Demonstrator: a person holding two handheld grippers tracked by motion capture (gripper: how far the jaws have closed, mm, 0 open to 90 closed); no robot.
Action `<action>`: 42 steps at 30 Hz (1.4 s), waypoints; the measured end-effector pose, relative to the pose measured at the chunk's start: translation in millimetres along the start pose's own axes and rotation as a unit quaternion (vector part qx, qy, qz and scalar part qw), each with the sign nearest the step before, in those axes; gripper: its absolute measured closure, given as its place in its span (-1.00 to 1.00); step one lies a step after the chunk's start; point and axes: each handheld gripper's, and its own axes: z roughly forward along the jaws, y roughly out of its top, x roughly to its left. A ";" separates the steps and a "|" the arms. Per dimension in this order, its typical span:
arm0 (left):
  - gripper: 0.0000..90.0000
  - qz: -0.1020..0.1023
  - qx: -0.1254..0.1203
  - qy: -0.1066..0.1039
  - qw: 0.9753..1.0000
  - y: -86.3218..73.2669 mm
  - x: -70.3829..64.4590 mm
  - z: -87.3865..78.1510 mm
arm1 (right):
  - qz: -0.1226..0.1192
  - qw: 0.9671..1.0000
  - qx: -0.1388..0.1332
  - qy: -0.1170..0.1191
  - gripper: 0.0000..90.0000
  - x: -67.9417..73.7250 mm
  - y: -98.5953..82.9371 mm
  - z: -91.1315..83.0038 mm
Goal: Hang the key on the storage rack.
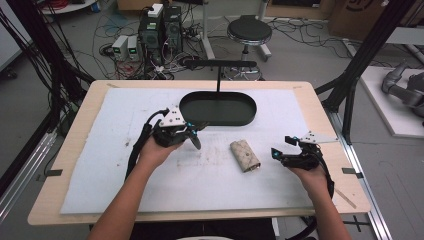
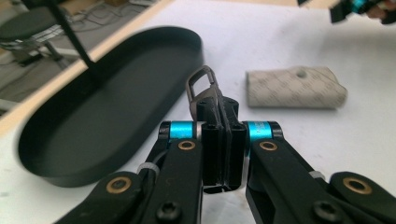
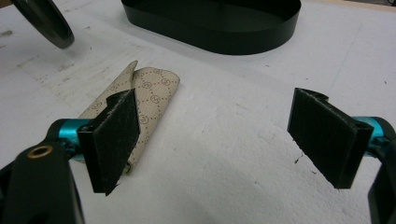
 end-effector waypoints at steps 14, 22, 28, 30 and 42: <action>0.96 -0.013 -0.013 0.022 1.000 49.4 57.5 -12.7 | 0.006 1.000 -0.002 0.006 -0.61 0.5 0.3 0.5; 0.96 -0.019 -0.012 0.026 0.999 65.7 84.1 -10.1 | 0.007 1.000 0.001 0.007 -0.61 -0.7 -0.4 1.1; 0.96 -0.023 -0.010 0.041 0.999 75.6 107.0 -4.1 | 0.009 1.000 -0.001 0.005 -0.61 -1.8 -0.8 0.7; 0.96 -0.024 -0.010 0.046 0.999 78.0 114.6 -2.8 | 0.008 1.000 0.000 0.006 -0.61 -2.5 -1.0 0.7; 0.96 -0.037 0.007 0.074 0.997 79.1 138.5 4.4 | 0.009 1.000 0.002 0.006 -0.61 -3.2 -1.9 0.3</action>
